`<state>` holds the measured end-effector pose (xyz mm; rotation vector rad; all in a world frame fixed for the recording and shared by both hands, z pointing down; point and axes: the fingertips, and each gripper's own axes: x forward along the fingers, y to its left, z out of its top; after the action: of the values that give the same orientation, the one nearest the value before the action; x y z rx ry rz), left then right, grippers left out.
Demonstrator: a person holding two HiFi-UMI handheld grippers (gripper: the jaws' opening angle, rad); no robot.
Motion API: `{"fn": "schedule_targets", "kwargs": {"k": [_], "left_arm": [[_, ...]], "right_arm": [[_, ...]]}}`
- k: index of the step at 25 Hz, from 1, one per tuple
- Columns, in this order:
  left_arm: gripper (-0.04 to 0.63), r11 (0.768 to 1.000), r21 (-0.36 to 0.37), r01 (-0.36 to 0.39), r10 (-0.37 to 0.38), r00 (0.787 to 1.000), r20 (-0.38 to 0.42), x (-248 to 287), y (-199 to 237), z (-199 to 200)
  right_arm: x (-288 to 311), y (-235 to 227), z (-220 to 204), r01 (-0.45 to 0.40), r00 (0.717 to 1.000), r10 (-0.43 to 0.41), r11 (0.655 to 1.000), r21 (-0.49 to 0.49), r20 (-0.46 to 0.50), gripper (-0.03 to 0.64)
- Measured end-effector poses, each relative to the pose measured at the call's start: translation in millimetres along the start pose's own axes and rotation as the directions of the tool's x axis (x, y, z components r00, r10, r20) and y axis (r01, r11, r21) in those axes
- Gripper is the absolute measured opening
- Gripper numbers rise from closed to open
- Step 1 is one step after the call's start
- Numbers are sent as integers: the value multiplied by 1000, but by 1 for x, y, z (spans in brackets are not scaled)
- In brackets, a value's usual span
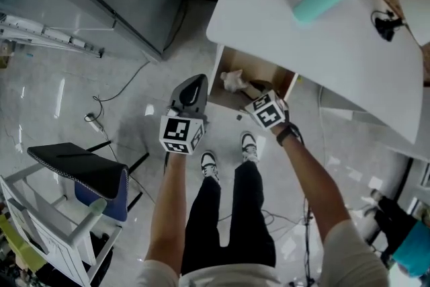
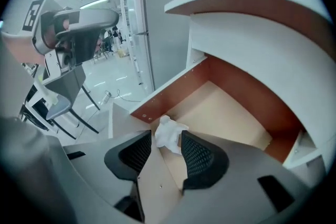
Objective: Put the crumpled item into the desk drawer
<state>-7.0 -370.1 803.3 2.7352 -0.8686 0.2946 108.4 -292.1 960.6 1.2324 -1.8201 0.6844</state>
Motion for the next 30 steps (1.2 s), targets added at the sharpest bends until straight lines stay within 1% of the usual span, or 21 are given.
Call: {"fn": "schedule_targets", "kwargs": {"k": [6, 12, 14, 17, 20, 23, 27, 30], "left_arm": [[-6, 999, -15, -37, 37, 999, -21, -24, -10, 32], [-6, 998, -20, -55, 54, 998, -27, -52, -34, 76], [-6, 998, -26, -60, 59, 998, -26, -63, -43, 95], [-6, 996, -37, -75, 74, 997, -39, -84, -47, 121], [-6, 996, 5, -89, 89, 995, -50, -105, -53, 149], [-6, 994, 34, -106, 107, 993, -57, -119, -65, 184], [-6, 988, 60, -146, 147, 989, -23, -136, -77, 232], [-6, 986, 66, -155, 155, 988, 1, -145, -81, 260]], "right_arm": [[-60, 21, 31, 9, 995, -10, 1000, 17, 101, 160], [-128, 39, 71, 15, 975, -25, 999, 46, 221, 160], [-154, 45, 85, 30, 967, -46, 997, 66, 251, 160], [-195, 49, 105, 76, 953, -104, 991, 107, 286, 160], [-240, 45, 123, 108, 927, -158, 981, 162, 340, 160], [-292, 35, 147, 130, 888, -207, 969, 209, 410, 160], [-348, 32, 183, 151, 838, -246, 962, 227, 487, 160], [-382, 33, 207, 153, 799, -262, 959, 238, 542, 159]]}}
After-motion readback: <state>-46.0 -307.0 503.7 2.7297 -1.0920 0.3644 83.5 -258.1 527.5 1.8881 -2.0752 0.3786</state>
